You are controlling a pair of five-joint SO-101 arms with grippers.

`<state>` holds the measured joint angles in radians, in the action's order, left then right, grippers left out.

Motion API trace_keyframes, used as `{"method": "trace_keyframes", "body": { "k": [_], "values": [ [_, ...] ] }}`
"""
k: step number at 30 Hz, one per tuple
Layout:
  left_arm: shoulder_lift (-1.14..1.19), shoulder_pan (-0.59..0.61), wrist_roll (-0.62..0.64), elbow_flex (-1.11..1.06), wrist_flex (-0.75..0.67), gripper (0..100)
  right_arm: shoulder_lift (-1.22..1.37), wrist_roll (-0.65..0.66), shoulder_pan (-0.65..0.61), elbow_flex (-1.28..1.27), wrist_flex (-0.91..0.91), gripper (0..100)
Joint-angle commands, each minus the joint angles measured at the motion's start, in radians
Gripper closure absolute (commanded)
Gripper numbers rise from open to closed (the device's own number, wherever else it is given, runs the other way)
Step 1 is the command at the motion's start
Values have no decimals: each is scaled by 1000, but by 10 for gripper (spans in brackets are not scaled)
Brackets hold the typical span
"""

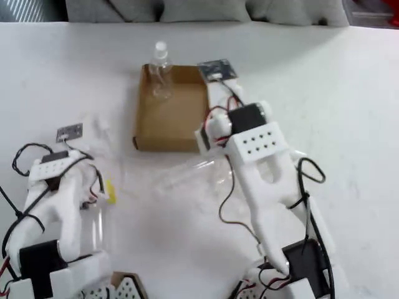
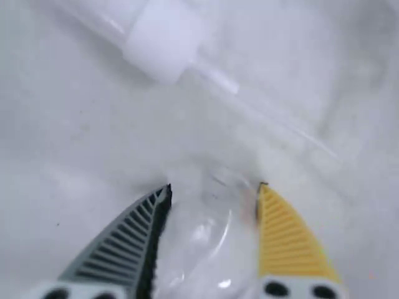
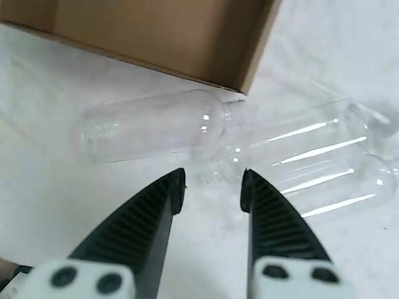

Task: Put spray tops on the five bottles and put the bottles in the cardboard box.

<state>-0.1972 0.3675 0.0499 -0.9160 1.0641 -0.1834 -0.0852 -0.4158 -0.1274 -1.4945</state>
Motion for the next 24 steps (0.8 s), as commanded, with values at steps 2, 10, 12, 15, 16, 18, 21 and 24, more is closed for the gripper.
{"method": "trace_keyframes", "body": {
  "k": [2,10,12,15,16,18,21,24],
  "values": [
    [7,-33,-37,32,-8,980,-48,12,142,9,-28,873],
    [7,-81,-38,219,126,977,-39,14,354,3,-42,872],
    [7,-81,-37,261,126,977,-42,14,375,-28,-35,872],
    [7,-71,-35,334,127,977,-47,14,378,-87,-2,872],
    [7,-65,-37,356,127,977,-47,14,380,-107,15,872],
    [7,-31,-37,390,127,977,-47,14,381,-138,48,872],
    [7,67,-40,420,120,974,-47,14,381,-164,65,872],
    [15,223,-54,446,78,973,-47,14,381,-175,71,872]
  ]
}}
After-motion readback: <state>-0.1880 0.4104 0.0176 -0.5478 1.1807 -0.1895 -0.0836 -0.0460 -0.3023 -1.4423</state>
